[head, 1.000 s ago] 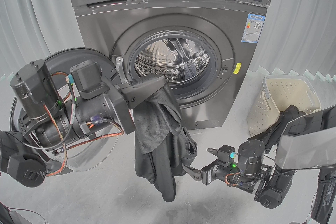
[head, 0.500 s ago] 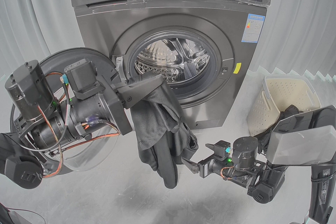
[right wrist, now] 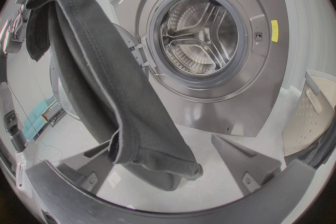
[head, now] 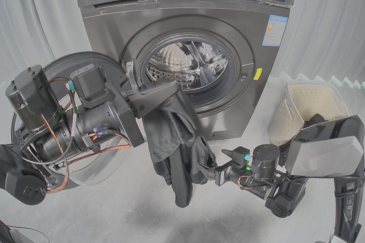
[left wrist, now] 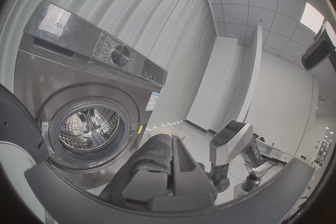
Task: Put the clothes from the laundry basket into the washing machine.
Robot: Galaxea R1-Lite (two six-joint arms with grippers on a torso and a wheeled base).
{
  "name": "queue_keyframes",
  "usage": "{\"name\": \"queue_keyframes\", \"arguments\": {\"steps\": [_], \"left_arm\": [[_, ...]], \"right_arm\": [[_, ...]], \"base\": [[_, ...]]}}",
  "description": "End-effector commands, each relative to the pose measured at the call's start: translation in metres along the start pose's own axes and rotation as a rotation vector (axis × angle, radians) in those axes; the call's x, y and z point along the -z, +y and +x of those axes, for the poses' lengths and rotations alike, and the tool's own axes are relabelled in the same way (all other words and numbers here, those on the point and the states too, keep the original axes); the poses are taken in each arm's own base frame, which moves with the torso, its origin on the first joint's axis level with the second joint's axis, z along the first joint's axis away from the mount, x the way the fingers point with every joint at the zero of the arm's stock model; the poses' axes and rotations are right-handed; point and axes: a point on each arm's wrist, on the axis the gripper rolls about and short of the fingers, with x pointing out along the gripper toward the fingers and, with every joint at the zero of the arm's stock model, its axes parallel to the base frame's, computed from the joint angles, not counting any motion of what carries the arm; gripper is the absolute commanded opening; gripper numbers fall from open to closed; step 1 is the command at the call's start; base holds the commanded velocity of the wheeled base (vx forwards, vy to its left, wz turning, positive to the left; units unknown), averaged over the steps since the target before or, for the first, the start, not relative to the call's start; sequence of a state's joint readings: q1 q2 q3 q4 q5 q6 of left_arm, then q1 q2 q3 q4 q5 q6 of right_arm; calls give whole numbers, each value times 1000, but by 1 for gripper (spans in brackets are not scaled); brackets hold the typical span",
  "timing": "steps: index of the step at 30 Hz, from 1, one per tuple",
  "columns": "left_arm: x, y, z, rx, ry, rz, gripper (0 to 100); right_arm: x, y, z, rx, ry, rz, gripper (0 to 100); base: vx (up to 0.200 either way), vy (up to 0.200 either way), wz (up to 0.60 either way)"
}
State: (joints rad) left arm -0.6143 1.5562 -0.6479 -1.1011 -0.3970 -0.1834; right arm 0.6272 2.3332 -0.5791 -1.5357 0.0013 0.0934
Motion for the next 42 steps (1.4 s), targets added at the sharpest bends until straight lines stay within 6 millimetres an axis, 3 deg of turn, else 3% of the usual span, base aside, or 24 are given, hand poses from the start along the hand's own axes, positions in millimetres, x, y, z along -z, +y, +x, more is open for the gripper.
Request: {"name": "queue_keyframes", "arguments": {"steps": [1, 10, 14, 16, 17, 20, 26, 30, 36, 41, 42], "left_arm": [[0, 1, 0, -2, 1, -1, 0], [2, 2, -2, -10, 8, -3, 0], [7, 5, -8, -36, 26, -11, 0], [8, 7, -10, -46, 31, -12, 0], [10, 14, -20, -86, 39, -10, 0], [13, 20, -39, -134, 49, -7, 0], [17, 8, -69, -157, 42, -31, 0], [9, -3, -87, -157, -2, -9, 0], [-5, -5, -93, -130, -48, 25, 0], [1, 3, -91, -167, -24, 10, 0], [6, 13, -92, -207, -3, 9, 0]], "right_arm": [[12, 0, 5, 0, 24, -1, 0], [-1, -4, 1, 1, -11, 9, 0], [-39, -1, -21, -8, -105, 8, 0], [-46, 0, -26, -11, -123, 9, 0], [-64, 2, -43, -17, -170, 8, 0], [-82, 3, -67, -19, -219, 14, 0], [-92, 6, -106, -42, -244, 102, 0], [-110, 9, -121, -85, -314, 146, 0], [-125, 12, -126, -103, -383, 135, 0], [-134, 14, -123, -100, -423, 126, 0], [-140, 15, -121, -80, -452, 132, 0]], "base": [[0, 0, 0], [0, 0, 0], [0, 0, 0], [0, 0, 0], [0, 0, 0], [0, 0, 0], [0, 0, 0], [0, 0, 0], [0, 0, 0], [0, 0, 0], [0, 0, 0]]}}
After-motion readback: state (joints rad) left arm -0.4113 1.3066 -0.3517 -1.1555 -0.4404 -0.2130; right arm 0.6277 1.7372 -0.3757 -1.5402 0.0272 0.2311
